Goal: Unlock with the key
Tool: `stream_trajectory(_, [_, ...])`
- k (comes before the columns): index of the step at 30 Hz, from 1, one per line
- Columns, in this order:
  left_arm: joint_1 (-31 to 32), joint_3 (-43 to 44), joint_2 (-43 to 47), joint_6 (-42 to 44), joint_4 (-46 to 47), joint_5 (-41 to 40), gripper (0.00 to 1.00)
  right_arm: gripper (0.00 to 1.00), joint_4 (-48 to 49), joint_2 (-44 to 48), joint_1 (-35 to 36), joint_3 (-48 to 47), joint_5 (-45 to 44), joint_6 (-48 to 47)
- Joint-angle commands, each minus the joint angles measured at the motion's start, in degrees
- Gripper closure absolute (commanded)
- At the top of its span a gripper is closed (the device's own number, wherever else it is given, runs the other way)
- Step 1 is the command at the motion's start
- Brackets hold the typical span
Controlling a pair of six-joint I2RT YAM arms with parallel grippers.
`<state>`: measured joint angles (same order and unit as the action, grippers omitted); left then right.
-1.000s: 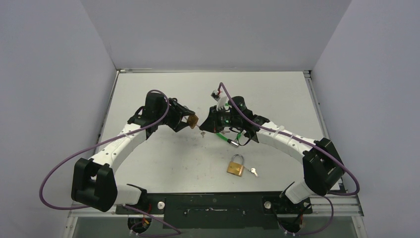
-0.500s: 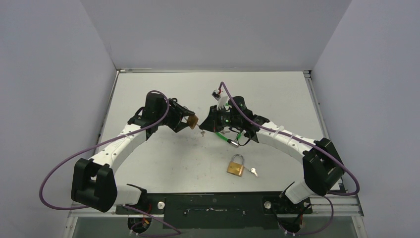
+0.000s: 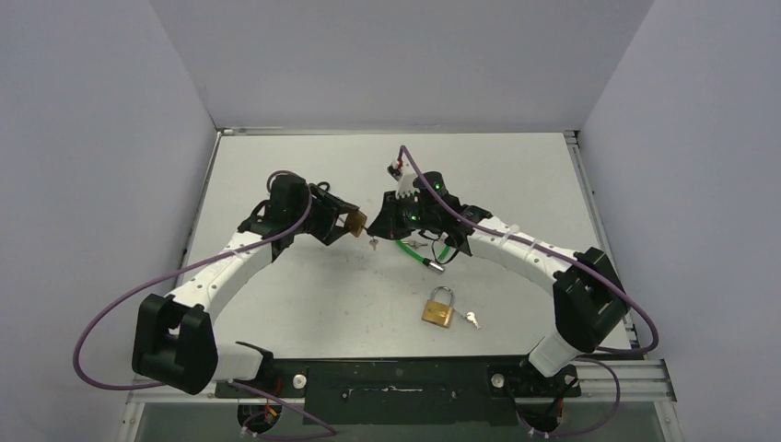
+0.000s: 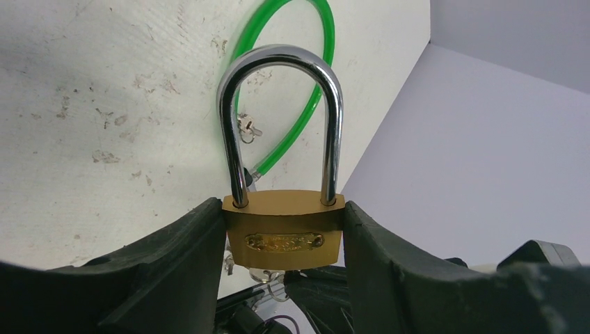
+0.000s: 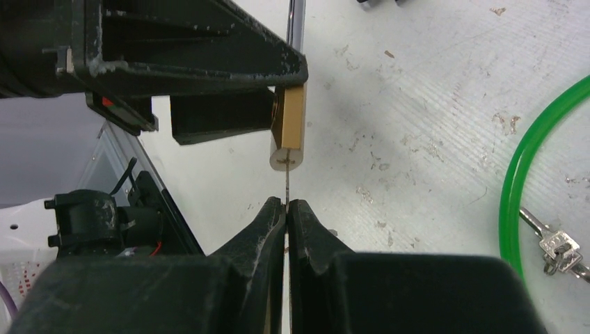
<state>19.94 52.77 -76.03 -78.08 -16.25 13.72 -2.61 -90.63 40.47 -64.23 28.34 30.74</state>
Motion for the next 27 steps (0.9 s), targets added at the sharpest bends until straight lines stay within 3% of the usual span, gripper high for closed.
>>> stream_trajectory(1, [1.8,0.7,3.3,-3.3,5.9,4.3,1.00,1.00,-1.7,-2.5,0.6,-5.7,-6.2,-0.5])
stream_trajectory(10, [3.3,1.4,2.9,-3.1,6.6,4.7,1.00,1.00,-2.5,-5.4,0.8,-9.6,-6.4,0.9])
stream_trajectory(15, [3.7,0.0,4.2,-3.7,12.1,4.6,1.00,1.00,1.1,-5.0,-0.4,-9.9,-2.0,7.1])
stream_trajectory(20, [3.9,-5.4,8.5,-6.0,26.9,2.4,1.00,1.00,12.9,-3.2,-4.6,-5.5,9.7,25.9])
stream_trajectory(27, [3.7,-6.6,11.9,-2.9,35.5,0.5,1.00,1.00,35.0,-0.8,-7.3,3.3,15.3,52.3])
